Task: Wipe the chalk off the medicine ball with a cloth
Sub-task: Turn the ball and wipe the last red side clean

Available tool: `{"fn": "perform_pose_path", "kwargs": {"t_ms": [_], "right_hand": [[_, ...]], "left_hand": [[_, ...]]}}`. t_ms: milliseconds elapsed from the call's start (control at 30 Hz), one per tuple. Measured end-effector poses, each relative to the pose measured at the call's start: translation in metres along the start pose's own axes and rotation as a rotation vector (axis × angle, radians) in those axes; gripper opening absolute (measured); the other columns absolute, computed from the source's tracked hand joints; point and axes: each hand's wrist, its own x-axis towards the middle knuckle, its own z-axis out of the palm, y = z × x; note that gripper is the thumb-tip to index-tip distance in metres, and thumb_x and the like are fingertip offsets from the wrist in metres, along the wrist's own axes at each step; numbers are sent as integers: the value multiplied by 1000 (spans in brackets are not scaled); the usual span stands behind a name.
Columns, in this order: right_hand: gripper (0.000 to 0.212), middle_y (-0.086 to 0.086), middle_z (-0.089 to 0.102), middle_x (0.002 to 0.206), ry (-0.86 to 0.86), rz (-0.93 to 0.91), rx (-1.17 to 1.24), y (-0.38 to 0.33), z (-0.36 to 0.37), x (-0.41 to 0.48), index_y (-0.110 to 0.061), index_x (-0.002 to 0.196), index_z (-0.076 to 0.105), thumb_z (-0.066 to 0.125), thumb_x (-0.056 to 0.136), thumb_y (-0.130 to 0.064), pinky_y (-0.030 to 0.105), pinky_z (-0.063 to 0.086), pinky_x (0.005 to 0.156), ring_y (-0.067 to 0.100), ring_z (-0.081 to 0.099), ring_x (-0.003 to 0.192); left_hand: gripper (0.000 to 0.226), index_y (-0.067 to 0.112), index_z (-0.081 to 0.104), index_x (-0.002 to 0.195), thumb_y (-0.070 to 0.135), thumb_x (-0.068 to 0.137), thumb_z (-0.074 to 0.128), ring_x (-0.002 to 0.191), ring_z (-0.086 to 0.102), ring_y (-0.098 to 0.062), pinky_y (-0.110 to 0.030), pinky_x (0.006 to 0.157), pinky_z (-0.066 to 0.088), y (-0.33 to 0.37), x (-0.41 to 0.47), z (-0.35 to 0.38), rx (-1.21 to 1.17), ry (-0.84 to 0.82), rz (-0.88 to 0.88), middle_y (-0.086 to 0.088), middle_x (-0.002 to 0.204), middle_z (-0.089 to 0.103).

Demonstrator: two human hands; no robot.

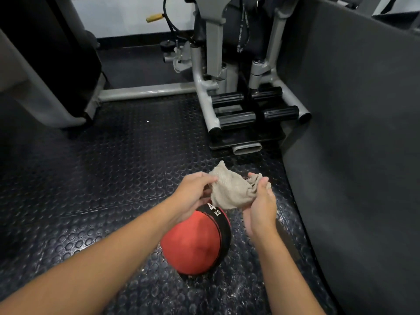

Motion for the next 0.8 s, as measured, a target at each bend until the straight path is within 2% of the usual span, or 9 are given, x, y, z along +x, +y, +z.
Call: {"fn": "perform_pose_path", "kwargs": {"t_ms": [133, 200, 267, 333, 400, 567, 667, 733, 800], "right_hand": [[20, 14, 63, 103, -60, 109, 2, 1, -20, 2, -7, 110, 57, 42, 103, -16, 31, 51, 61, 24, 62, 85], [17, 14, 67, 97, -116, 165, -82, 4, -31, 3, -8, 103, 61, 48, 100, -19, 32, 48, 59, 23, 63, 76], [25, 11, 72, 97, -196, 166, -264, 4, -41, 4, -12, 102, 66, 53, 96, -32, 31, 48, 63, 19, 65, 75], [30, 3, 75, 97, -295, 108, -457, 0, -46, 5, -17, 102, 70, 59, 89, -42, 20, 49, 65, 11, 68, 79], [30, -1, 74, 98, -372, 54, -531, -6, -46, 7, -18, 105, 69, 64, 84, -40, 11, 49, 61, 8, 69, 82], [24, 0, 75, 91, -481, -17, -543, -19, -36, 16, -13, 104, 68, 74, 82, -19, 18, 52, 62, 13, 72, 82], [28, 7, 75, 94, -409, -47, -497, -20, -35, 22, -11, 99, 69, 79, 74, -22, 34, 58, 72, 24, 72, 89], [33, 11, 75, 95, -334, -42, -409, -21, -35, 23, -11, 97, 70, 80, 70, -27, 40, 59, 71, 30, 72, 89], [33, 13, 75, 95, -275, 5, -296, -24, -34, 22, -10, 99, 68, 78, 71, -25, 36, 58, 63, 31, 72, 86]], "left_hand": [[19, 14, 58, 81, 16, 99, 54, 56, 54, -8, -23, 54, 44, -2, 5, 5, 37, 45, 103, 0, 72, 62], [17, 14, 60, 85, 16, 100, 52, 56, 56, -6, -20, 53, 43, -3, 8, 6, 101, 42, 187, 2, 72, 64], [14, 12, 60, 90, 14, 101, 50, 62, 59, -8, -19, 55, 46, -4, 11, 5, 178, -1, 274, 0, 76, 66], [12, 7, 59, 95, 12, 100, 50, 70, 63, -12, -24, 64, 52, -4, 14, 4, 283, -65, 355, -6, 80, 70], [11, 5, 60, 98, 11, 100, 51, 77, 66, -17, -30, 74, 54, -4, 17, 4, 393, -136, 418, -12, 85, 72], [12, 2, 63, 102, 11, 97, 57, 90, 70, -29, -38, 84, 56, -2, 21, 12, 505, -298, 449, -14, 96, 73], [16, 11, 69, 103, 19, 89, 68, 87, 70, -18, -30, 82, 56, 0, 26, 14, 479, -238, 424, -8, 95, 74], [35, 13, 68, 111, 26, 79, 75, 79, 67, -9, -22, 70, 54, 3, 27, 13, 381, -178, 330, -5, 91, 73], [55, 4, 65, 116, 27, 67, 78, 79, 65, -13, -27, 72, 54, 5, 30, 7, 269, -164, 175, -9, 92, 72]]}}
